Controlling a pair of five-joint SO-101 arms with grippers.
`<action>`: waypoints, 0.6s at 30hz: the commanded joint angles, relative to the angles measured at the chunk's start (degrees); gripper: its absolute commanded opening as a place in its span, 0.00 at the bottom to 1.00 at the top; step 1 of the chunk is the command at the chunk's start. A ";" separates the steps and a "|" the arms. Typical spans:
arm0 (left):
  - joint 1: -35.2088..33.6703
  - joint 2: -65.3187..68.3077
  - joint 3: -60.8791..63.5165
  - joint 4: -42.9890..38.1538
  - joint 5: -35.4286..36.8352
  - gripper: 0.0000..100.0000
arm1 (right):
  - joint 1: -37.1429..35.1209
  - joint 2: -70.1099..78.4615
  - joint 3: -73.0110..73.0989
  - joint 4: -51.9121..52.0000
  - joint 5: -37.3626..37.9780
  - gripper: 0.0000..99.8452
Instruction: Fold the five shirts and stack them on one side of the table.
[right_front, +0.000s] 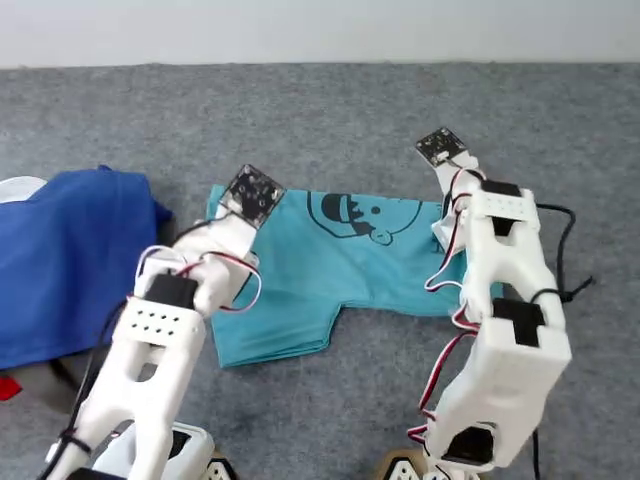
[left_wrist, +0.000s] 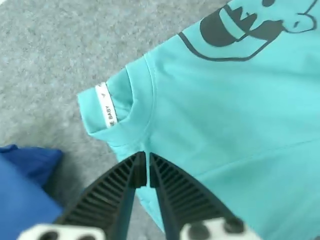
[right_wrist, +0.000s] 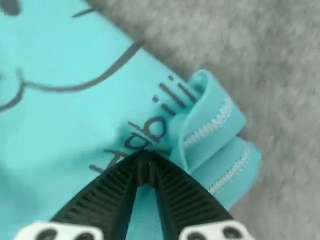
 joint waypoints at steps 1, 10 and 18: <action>0.00 2.64 1.10 -3.43 0.44 0.02 | 1.45 1.89 -2.46 -8.48 -0.62 0.01; -0.09 8.44 -3.12 -2.99 0.53 0.02 | 3.74 -1.54 -3.52 -8.13 -0.62 0.01; 0.00 6.24 -6.90 3.69 0.53 0.02 | -0.75 -13.41 -7.82 1.10 -0.88 0.01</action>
